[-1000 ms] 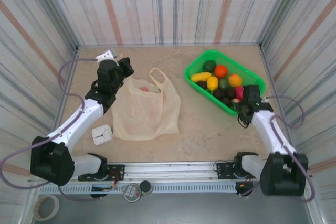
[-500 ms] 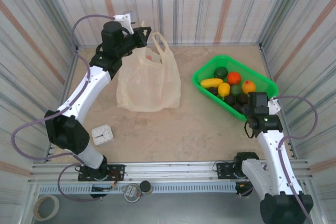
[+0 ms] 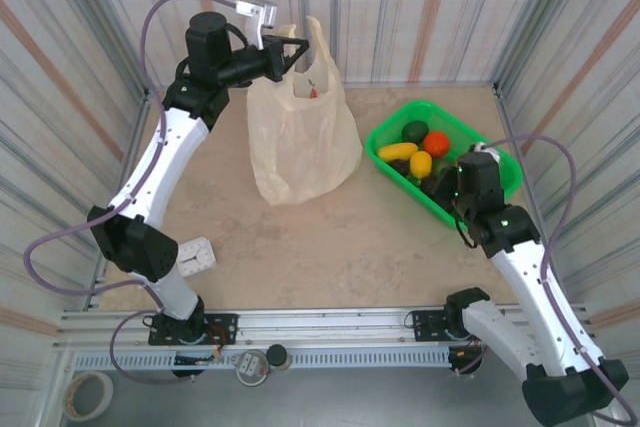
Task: Place the fake fruits into the plastic bag and tie a complex knot
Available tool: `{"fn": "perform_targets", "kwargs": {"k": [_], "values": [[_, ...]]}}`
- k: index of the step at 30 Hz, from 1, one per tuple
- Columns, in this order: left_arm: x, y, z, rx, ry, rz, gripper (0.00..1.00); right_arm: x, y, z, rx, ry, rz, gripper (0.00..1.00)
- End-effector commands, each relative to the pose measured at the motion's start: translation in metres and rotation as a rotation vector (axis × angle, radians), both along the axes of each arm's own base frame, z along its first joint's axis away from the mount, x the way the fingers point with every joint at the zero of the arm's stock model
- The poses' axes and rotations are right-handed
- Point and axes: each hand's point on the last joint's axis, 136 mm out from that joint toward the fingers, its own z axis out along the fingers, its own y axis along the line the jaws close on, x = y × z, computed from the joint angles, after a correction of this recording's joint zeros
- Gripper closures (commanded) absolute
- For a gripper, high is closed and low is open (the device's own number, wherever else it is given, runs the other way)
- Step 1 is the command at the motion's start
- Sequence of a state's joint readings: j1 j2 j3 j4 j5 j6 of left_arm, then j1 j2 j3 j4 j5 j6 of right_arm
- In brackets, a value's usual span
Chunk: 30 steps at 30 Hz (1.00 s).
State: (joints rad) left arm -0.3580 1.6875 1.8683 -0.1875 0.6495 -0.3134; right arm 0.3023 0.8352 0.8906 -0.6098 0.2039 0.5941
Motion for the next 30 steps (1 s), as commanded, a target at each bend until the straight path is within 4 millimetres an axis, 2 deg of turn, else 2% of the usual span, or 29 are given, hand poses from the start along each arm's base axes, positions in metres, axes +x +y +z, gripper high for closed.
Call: {"fn": "perform_targets", "kwargs": {"k": [1,3,6,8,11,13,16,21,23,27,28,30], "values": [[-0.024,-0.007,0.009,-0.004,-0.023,-0.135,1.0,0.015,0.091,0.026,0.124,-0.089,0.407,0.63],[-0.035,-0.009,0.013,-0.013,-0.024,-0.179,1.0,0.026,0.126,0.04,0.169,-0.12,0.522,0.64],[-0.05,-0.011,0.015,-0.02,-0.024,-0.228,1.0,0.044,0.17,0.073,0.265,-0.147,0.693,0.63],[-0.058,-0.012,0.016,-0.022,-0.03,-0.25,1.0,0.065,0.191,0.091,0.282,-0.164,0.753,0.65],[-0.069,-0.011,0.018,-0.026,-0.037,-0.283,1.0,0.09,0.216,0.104,0.31,-0.173,0.834,0.7],[-0.075,-0.009,0.02,-0.026,-0.045,-0.293,1.0,0.096,0.237,0.113,0.34,-0.18,0.94,0.7],[-0.079,-0.003,0.027,-0.045,-0.054,-0.309,1.0,0.095,0.269,0.108,0.384,-0.11,1.119,0.72],[-0.084,0.004,0.047,-0.085,-0.08,-0.336,1.0,0.057,0.322,0.087,0.438,-0.003,1.422,0.76],[-0.088,0.003,0.054,-0.1,-0.09,-0.366,1.0,0.051,0.34,0.081,0.43,0.033,1.465,0.77],[-0.107,-0.004,0.07,-0.142,-0.116,-0.481,1.0,0.058,0.373,0.062,0.444,0.089,1.471,0.77],[-0.114,-0.006,0.073,-0.143,-0.123,-0.508,1.0,0.066,0.378,0.059,0.435,0.087,1.438,0.73],[-0.133,-0.011,0.079,-0.139,-0.151,-0.574,1.0,0.103,0.379,0.051,0.388,0.052,1.276,0.65]]}}
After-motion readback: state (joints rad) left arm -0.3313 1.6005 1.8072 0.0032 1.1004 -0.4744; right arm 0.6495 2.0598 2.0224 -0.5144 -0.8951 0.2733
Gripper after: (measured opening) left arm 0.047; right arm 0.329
